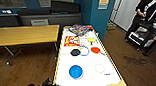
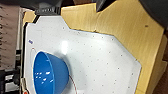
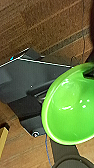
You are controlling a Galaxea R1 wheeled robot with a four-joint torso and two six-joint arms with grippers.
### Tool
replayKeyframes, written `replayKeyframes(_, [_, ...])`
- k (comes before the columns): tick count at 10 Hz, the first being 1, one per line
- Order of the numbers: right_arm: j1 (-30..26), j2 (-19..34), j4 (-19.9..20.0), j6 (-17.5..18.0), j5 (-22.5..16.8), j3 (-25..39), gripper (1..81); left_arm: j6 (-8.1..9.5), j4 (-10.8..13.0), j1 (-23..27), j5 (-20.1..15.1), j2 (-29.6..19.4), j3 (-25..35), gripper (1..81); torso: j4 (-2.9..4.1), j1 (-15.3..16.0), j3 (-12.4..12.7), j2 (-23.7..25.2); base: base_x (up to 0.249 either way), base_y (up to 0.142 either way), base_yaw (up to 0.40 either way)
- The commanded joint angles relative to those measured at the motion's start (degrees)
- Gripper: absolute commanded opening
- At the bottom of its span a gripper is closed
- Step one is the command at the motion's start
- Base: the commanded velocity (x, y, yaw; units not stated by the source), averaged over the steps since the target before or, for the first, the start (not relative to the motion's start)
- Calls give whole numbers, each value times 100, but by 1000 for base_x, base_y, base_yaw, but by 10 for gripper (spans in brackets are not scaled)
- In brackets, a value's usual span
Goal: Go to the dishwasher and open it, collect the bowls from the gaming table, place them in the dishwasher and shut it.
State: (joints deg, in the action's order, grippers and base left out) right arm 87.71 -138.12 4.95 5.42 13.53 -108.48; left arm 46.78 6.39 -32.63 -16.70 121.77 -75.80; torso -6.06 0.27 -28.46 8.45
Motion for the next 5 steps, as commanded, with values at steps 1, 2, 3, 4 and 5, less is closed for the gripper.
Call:
replayKeyframes(1, [-73,221,6,11,-386,82,10,392,-85,868,-267,-73,-178,811,0,0,0,0,0,0,0])
replayKeyframes(2, [-91,229,15,11,-395,100,10,524,-94,868,102,-99,-347,811,0,2,-2,0,0,0,0])
replayKeyframes(3, [-109,238,15,11,-395,109,10,787,-94,868,438,-170,-496,811,0,2,-2,0,0,0,0])
replayKeyframes(4, [-117,247,15,11,-421,109,10,1000,-85,868,589,-196,-638,811,0,2,-2,0,0,0,0])
replayKeyframes(5, [-135,247,24,20,-474,109,10,1123,-85,868,756,-179,-805,811,0,2,-2,0,0,0,0])
